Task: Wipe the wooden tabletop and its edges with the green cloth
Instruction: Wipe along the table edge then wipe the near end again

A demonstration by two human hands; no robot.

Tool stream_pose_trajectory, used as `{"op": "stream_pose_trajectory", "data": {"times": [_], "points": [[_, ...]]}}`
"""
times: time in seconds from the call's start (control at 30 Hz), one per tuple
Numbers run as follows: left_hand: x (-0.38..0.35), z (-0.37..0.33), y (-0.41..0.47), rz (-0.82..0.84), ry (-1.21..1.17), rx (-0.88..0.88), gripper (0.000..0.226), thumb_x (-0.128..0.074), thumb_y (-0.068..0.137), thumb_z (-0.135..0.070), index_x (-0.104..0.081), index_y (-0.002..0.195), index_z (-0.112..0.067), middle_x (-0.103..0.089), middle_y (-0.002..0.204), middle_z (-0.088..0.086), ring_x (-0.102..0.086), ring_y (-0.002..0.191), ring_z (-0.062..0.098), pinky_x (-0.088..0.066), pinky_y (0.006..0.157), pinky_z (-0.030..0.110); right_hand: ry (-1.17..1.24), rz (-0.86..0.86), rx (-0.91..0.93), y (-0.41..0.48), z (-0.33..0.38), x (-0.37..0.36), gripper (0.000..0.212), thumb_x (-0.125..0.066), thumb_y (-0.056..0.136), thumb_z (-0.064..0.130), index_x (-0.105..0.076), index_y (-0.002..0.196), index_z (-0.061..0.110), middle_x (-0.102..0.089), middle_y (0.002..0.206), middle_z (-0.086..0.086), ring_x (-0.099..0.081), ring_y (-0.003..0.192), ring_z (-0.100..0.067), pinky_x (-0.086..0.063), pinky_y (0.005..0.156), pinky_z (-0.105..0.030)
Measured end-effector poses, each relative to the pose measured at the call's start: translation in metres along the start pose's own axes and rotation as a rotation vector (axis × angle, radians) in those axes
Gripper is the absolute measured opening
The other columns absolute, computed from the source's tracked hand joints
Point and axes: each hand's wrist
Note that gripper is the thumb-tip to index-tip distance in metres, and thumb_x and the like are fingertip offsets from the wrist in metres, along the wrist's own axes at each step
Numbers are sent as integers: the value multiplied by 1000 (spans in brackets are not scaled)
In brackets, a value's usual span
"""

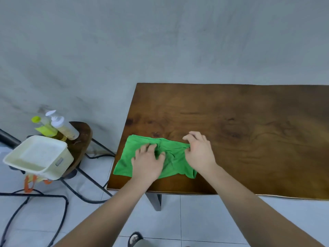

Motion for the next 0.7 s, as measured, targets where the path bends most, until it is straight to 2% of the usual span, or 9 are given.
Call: {"op": "stream_pose_trajectory", "data": {"times": [0.03, 0.1, 0.17, 0.23, 0.3, 0.37, 0.43, 0.53, 0.7], "points": [[8, 11, 8, -48, 14, -53, 59, -52, 110, -55, -54, 161, -25, -44, 170, 2, -41, 155, 30, -36, 124, 54, 40, -14, 26, -2, 14, -7, 46, -66, 99, 9, -69, 143, 20, -54, 156, -3, -50, 141, -29, -39, 121, -47], [21, 34, 22, -119, 106, -186, 53, -53, 112, -49, -59, 158, -22, -47, 169, -1, -46, 154, 27, -41, 122, 51, 112, -35, 87, -7, 42, -26, 41, -64, 102, 15, -68, 143, 17, -57, 151, -3, -55, 134, -29, -43, 117, -47], [25, 56, 33, -98, 199, -304, 57, -47, 115, -51, -51, 165, -25, -40, 177, -4, -38, 162, 21, -36, 126, 46, 144, -35, 114, -12, 59, -47, 43, -60, 109, 24, -63, 151, 17, -55, 157, -3, -53, 142, -27, -41, 121, -47], [19, 73, 37, -40, 241, -354, 65, -35, 116, -57, -33, 175, -29, -23, 185, -6, -18, 171, 15, -25, 135, 42, 92, -9, 111, -15, 58, -66, 52, -47, 116, 38, -51, 164, 20, -42, 174, -1, -38, 160, -24, -29, 132, -45], [9, 83, 37, -40, 284, -364, 73, -19, 114, -66, -16, 179, -32, -5, 187, -9, 0, 173, 12, -10, 138, 40, -59, 12, 145, -18, 42, -74, 63, -27, 120, 54, -34, 175, 24, -21, 184, 2, -13, 171, -19, -8, 139, -41], [0, 84, 34, -58, 302, -354, 80, -8, 110, -73, -6, 179, -33, 5, 186, -9, 7, 172, 12, -2, 139, 39, -152, 14, 156, -21, 21, -72, 72, -12, 116, 67, -22, 177, 30, -7, 186, 6, 1, 172, -17, 5, 139, -40], [-6, 81, 31, -84, 315, -350, 83, -5, 108, -78, -2, 179, -34, 10, 185, -8, 10, 172, 13, -3, 140, 41, -200, -1, 138, -25, 6, -68, 78, -10, 112, 76, -20, 177, 36, -5, 185, 7, 1, 173, -19, 6, 138, -45], [-7, 79, 31, -87, 306, -341, 85, -3, 107, -80, 0, 178, -35, 12, 185, -7, 11, 172, 14, -4, 140, 43, -262, 3, 94, -27, 2, -61, 79, -15, 109, 82, -24, 176, 40, -11, 184, 7, -8, 173, -22, -3, 138, -58], [-8, 78, 33, -91, 292, -358, 86, 0, 106, -82, 4, 178, -36, 16, 185, -9, 17, 170, 12, 5, 138, 39, -260, -1, 90, -26, 5, -60, 80, -10, 106, 86, -13, 176, 47, 4, 184, 12, 5, 172, -19, 5, 137, -54]]}}
Point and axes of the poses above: each hand's wrist, its own y-axis towards the middle knuckle, its own x-axis out of the back of the hand, z = x × y
